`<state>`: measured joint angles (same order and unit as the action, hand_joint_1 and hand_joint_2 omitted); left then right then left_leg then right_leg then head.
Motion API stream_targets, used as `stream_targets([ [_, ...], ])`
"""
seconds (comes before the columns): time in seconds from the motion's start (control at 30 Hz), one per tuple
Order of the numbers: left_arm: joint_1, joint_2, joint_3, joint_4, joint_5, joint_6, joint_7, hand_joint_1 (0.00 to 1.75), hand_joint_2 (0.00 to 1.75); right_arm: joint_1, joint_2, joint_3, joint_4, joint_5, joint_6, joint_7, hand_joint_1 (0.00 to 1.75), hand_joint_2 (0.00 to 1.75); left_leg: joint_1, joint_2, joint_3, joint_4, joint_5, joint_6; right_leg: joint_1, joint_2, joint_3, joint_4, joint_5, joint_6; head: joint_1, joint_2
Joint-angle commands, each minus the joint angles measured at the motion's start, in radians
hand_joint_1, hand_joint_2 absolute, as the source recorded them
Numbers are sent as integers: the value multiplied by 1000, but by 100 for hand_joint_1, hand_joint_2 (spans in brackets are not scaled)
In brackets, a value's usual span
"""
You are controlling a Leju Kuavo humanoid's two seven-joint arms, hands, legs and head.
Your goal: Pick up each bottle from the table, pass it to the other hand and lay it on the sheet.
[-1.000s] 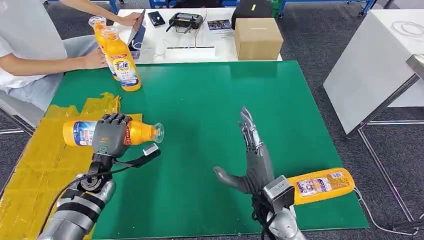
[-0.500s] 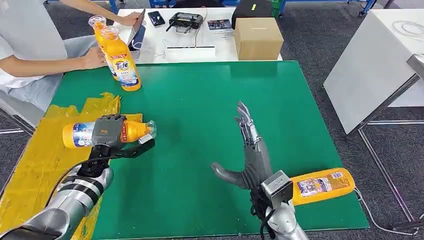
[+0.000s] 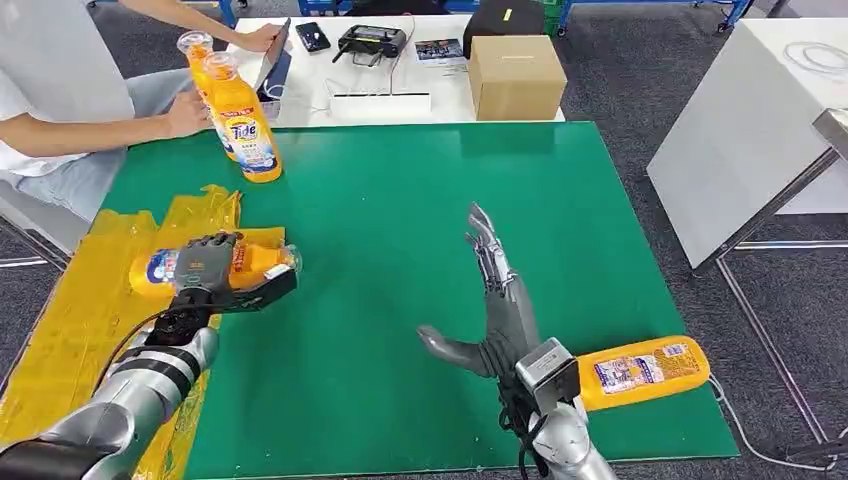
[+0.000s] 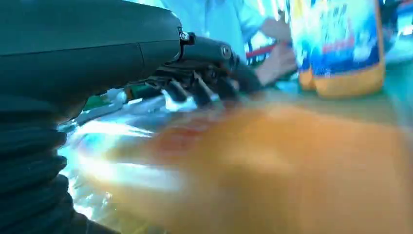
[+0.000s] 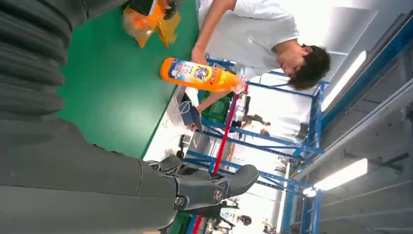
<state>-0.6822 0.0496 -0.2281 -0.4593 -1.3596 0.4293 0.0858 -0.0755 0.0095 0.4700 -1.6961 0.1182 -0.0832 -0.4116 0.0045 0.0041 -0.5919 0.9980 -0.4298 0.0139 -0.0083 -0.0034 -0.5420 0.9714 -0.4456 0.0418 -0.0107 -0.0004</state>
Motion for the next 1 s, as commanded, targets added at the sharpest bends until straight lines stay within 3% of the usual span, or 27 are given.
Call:
stream_targets([
  [0.03,-65,-13,15,137,19,-241,-12,0,175,-48,1,3,59,9,15,13,0,175,1,0,2,0,-1,0,1,1,3,-1,-1,-1,0,0],
  [0.13,-62,-13,15,136,20,-239,-14,0,175,-48,1,3,59,9,15,13,0,175,1,1,5,-1,-1,0,1,1,6,-2,0,-1,0,0],
  [0.37,-46,13,9,164,61,-413,-33,0,175,-68,1,10,88,11,26,13,0,175,0,2,9,-2,-1,-1,0,3,9,-2,0,-1,0,0],
  [0.53,-26,-6,105,110,198,-292,-166,0,175,-63,-8,0,84,7,23,12,0,175,0,2,14,-4,0,-1,0,5,13,-3,1,-1,0,0],
  [0.73,-28,-8,104,109,199,-295,-166,0,175,-59,-11,0,81,6,23,11,0,175,2,-1,12,-2,0,-1,2,1,13,-3,1,-1,0,0],
  [0.77,3,-19,146,49,274,-196,-271,0,175,-48,-12,-3,69,7,21,10,0,175,0,-1,12,-2,0,-1,0,0,12,-2,0,-1,0,0],
  [0.87,63,-41,184,-70,401,-102,-409,0,175,-26,-21,-13,55,12,13,4,0,175,0,-1,12,-2,0,-1,0,0,13,-2,0,0,0,0],
  [1.0,141,-42,161,-238,468,-65,-443,0,175,-7,-23,-22,46,12,10,3,0,175,1,-4,11,-1,0,-1,1,-3,12,-3,-1,-1,0,0],
])
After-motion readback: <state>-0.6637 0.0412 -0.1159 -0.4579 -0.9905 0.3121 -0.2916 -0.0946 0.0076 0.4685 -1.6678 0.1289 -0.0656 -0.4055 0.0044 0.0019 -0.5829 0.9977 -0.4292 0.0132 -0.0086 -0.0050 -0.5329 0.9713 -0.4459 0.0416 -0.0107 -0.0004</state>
